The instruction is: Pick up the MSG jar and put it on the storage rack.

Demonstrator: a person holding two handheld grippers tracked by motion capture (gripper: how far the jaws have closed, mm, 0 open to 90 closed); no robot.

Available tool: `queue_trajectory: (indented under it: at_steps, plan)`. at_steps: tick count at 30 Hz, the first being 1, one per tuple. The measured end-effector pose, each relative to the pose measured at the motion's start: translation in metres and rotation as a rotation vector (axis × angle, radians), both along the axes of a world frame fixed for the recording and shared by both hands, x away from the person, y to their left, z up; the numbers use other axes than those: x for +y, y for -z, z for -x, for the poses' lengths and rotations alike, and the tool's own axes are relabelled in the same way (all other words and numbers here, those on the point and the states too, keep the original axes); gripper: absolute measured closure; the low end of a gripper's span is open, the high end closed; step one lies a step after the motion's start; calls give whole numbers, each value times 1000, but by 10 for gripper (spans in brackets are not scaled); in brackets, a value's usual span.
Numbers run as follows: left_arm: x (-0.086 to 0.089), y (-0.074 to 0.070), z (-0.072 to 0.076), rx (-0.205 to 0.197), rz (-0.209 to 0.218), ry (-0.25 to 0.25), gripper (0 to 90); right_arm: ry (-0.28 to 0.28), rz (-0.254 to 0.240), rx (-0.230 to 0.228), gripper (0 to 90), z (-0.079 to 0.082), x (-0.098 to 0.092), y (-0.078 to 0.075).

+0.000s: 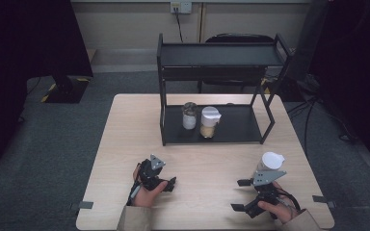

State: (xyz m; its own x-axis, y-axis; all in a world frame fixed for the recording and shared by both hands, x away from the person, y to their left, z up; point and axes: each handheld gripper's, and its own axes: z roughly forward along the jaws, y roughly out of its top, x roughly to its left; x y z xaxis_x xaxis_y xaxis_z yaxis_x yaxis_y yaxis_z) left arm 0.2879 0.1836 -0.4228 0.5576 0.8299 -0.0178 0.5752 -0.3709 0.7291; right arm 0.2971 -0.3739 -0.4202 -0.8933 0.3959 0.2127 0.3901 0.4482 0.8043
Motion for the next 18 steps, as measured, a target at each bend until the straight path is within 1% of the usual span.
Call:
queue_trajectory:
  at_steps: [4,8,18]
  plan:
    - [0,0,0,0,-2,1,0,-3,-3,8,17,0,-3,1]
    - [0,0,0,0,-2,1,0,-13,5,1,16,1,-5,0]
    - [0,0,0,1,-2,2,0,-26,16,1,17,2,-13,0]
